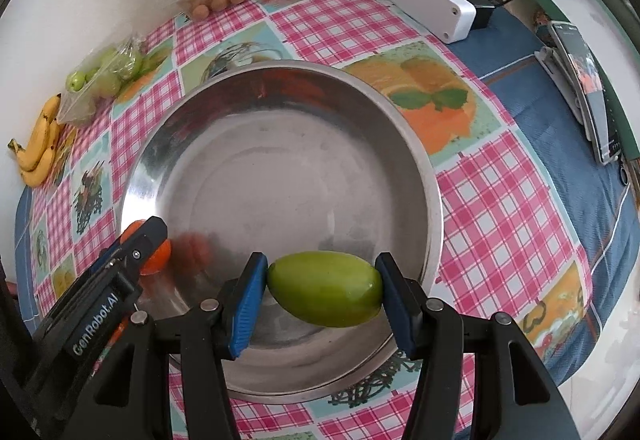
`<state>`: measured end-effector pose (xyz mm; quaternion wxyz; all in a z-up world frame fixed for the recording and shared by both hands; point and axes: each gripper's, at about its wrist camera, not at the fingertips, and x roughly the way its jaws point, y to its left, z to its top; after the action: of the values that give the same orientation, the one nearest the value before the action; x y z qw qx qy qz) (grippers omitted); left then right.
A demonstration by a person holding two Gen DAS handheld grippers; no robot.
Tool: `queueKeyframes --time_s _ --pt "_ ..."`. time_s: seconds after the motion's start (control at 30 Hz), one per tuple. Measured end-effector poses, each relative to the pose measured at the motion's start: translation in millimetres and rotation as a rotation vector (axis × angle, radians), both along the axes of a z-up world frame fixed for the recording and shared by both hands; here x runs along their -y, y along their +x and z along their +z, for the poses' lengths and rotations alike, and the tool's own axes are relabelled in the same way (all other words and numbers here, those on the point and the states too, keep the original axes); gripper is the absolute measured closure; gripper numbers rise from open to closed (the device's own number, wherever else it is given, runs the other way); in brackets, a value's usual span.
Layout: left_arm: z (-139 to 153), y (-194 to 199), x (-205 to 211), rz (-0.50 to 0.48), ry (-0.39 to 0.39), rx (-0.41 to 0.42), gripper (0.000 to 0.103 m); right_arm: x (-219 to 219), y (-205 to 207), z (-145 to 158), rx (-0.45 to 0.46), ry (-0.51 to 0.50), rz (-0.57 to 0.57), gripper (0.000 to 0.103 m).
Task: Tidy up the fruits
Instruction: 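Open the left tool dropping the orange while the right tool releases the mango into the bowl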
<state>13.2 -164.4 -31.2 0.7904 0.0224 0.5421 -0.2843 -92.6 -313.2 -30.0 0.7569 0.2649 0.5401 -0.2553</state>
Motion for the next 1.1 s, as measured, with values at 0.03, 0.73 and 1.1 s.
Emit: queueKeyframes --time_s 0.03,0.73,1.1 --pt "0 1 -2 0.008 -0.002 -0.003 0.063 -1 1 0 -0.001 0.000 0.002 0.046" --pt "3 1 -1 -0.003 0.006 -0.039 0.043 -4 6 3 0.008 0.011 0.037 0.045" --pt "21 0 -5 0.015 0.042 -0.018 0.038 1 -2 17 0.075 0.010 -0.002 0.044"
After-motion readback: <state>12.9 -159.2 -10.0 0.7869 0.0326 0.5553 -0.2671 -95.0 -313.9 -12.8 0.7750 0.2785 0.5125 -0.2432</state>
